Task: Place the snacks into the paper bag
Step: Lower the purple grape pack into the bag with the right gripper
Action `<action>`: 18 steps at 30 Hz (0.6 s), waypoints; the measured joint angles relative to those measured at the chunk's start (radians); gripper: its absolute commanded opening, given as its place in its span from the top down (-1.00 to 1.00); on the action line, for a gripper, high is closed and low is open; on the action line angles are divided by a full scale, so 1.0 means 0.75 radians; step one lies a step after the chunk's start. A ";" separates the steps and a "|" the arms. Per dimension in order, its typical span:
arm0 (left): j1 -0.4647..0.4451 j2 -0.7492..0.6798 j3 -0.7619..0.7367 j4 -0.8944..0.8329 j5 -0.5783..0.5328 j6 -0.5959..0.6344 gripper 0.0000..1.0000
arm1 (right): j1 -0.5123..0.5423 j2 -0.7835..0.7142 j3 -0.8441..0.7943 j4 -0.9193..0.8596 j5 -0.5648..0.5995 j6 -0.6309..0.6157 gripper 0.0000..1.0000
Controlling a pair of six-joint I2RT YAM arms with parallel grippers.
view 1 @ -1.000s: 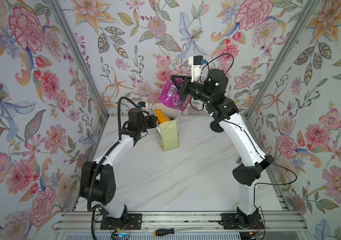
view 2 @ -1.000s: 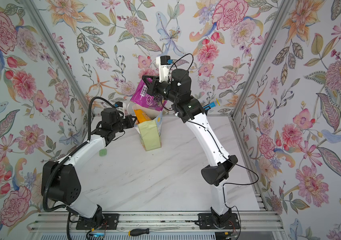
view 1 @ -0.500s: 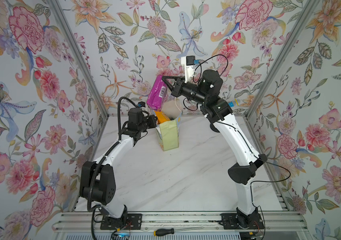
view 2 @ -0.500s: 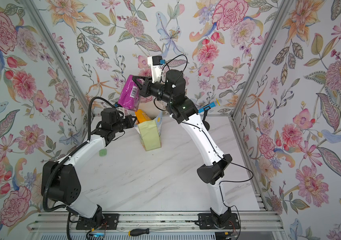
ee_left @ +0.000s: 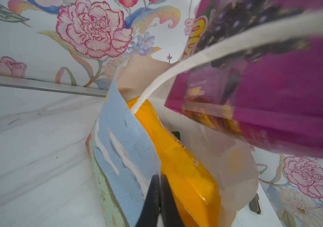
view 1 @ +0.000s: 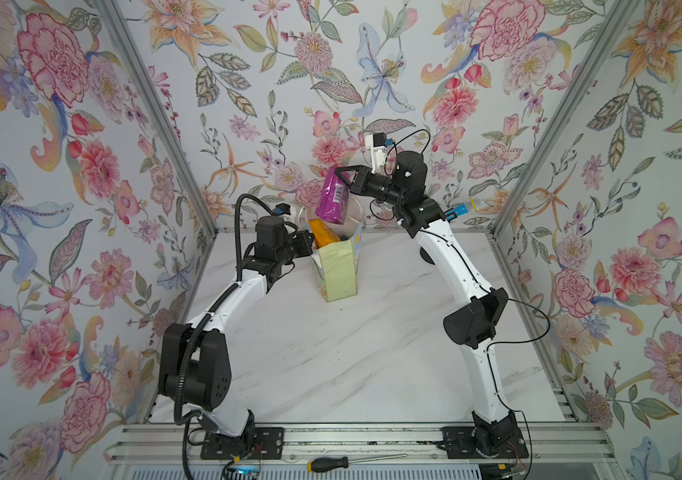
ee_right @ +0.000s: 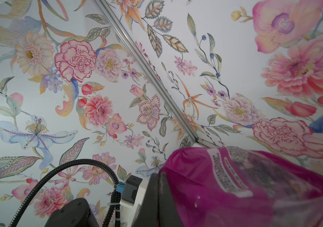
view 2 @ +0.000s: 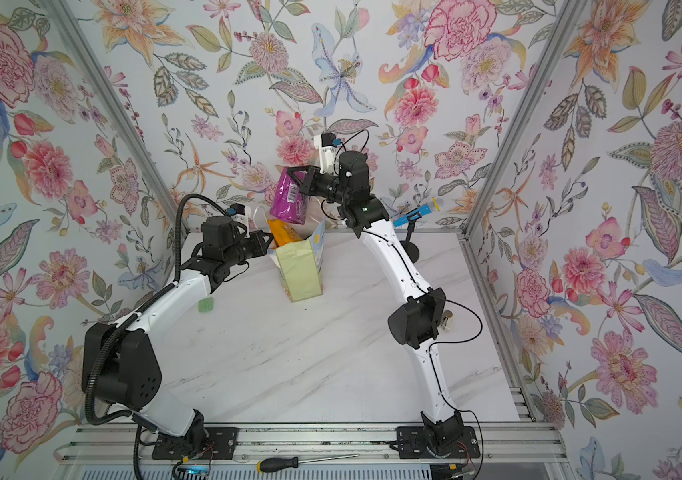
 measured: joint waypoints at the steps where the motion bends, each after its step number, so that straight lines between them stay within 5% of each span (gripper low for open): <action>1: 0.000 0.000 0.000 0.000 0.000 0.000 1.00 | -0.003 0.002 -0.001 0.000 -0.008 0.009 1.00; 18: 0.000 0.000 0.000 -0.005 0.000 0.000 1.00 | 0.094 -0.013 0.000 0.069 -0.183 -0.017 1.00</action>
